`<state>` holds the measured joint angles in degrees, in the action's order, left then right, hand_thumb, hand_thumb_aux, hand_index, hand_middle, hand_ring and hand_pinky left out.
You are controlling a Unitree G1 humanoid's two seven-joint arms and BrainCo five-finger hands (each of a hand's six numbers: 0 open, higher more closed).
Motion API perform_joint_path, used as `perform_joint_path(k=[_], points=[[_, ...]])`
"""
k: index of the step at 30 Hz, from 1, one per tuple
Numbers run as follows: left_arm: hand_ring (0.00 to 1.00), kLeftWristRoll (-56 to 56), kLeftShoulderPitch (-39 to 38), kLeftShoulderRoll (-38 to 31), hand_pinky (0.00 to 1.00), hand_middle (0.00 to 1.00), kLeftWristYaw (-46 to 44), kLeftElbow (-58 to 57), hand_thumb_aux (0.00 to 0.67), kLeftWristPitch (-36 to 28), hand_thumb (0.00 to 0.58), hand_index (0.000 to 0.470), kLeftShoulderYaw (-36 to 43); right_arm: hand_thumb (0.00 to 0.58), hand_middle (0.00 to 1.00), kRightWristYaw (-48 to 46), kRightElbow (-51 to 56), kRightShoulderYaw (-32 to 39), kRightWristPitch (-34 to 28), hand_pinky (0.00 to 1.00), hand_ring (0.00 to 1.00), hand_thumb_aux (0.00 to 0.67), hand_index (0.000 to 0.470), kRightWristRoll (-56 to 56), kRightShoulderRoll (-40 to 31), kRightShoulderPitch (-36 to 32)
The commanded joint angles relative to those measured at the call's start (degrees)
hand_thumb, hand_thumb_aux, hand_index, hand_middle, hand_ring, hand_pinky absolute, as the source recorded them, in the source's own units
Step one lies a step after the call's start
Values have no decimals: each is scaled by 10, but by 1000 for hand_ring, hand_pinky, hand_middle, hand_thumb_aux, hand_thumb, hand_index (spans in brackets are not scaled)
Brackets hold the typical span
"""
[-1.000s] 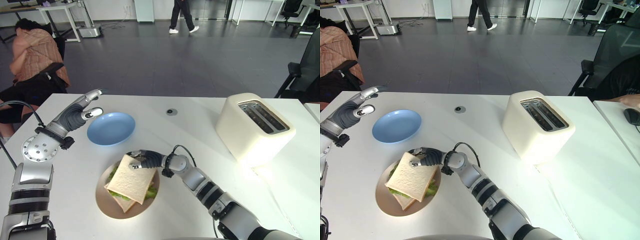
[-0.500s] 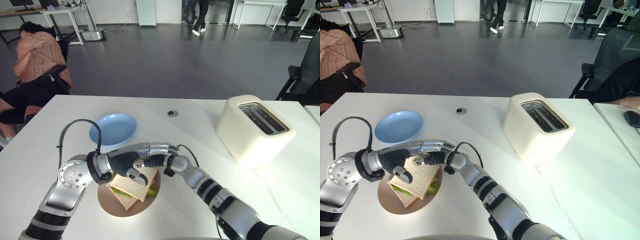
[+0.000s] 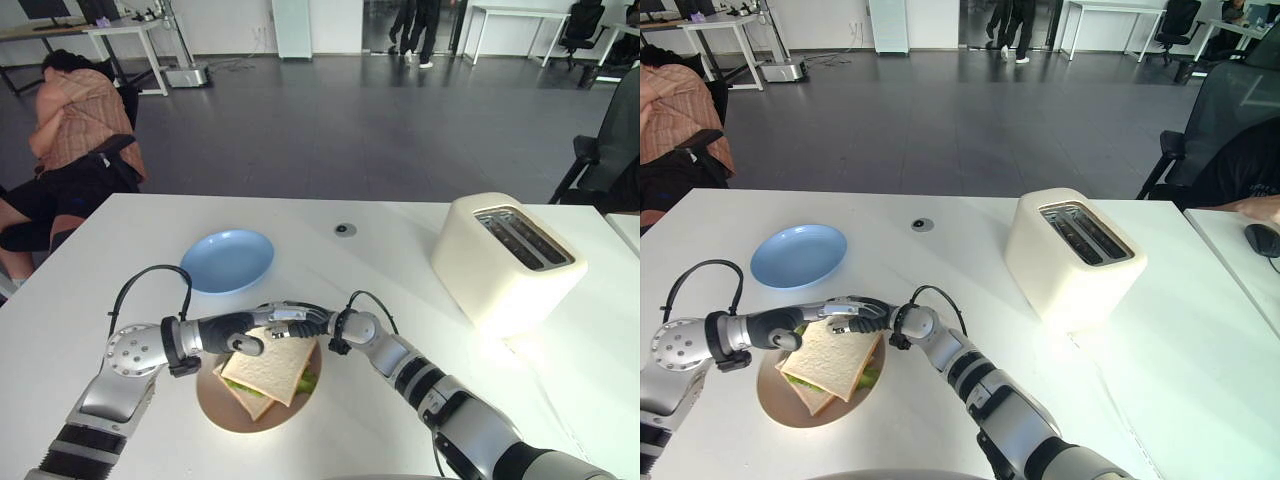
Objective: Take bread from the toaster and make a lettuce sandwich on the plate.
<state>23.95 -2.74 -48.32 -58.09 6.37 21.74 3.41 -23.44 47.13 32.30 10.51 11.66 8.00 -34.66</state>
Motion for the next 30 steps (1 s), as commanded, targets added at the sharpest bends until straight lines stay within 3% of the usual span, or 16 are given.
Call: perform_joint_path(k=[1, 6, 13, 21, 22, 23, 30], points=[[0, 37, -17, -9, 0, 0, -36, 10, 0, -34, 0, 0, -26, 580, 0, -3, 37, -5, -35, 0, 0, 670, 470, 16, 29, -24], [0, 17, -29, -10, 0, 0, -64, -16, 0, -72, 0, 0, -25, 580, 0, -6, 37, -6, -34, 0, 0, 670, 470, 17, 30, -22], [0, -45, -27, -7, 0, 0, -80, -67, 0, -76, 0, 0, -12, 580, 0, -9, 33, -5, -35, 0, 0, 670, 470, 17, 30, -21], [0, -208, -3, -18, 0, 0, -34, -178, 0, -56, 0, 0, 61, 580, 0, -20, 22, -11, -40, 0, 0, 670, 470, 10, 24, -25], [0, -211, 1, -14, 0, 0, -32, -191, 0, -53, 0, 0, 70, 140, 0, -25, 13, -20, -41, 0, 0, 87, 61, 4, 16, -34], [0, -217, 3, -12, 0, 0, -30, -206, 0, -50, 0, 0, 79, 0, 0, -28, 0, -33, -44, 0, 0, 0, 0, -5, 9, -45], [0, -229, 11, 2, 0, 0, -17, -280, 0, -29, 0, 0, 118, 0, 0, -26, -113, -155, -80, 0, 0, 0, 0, -68, -30, -130]])
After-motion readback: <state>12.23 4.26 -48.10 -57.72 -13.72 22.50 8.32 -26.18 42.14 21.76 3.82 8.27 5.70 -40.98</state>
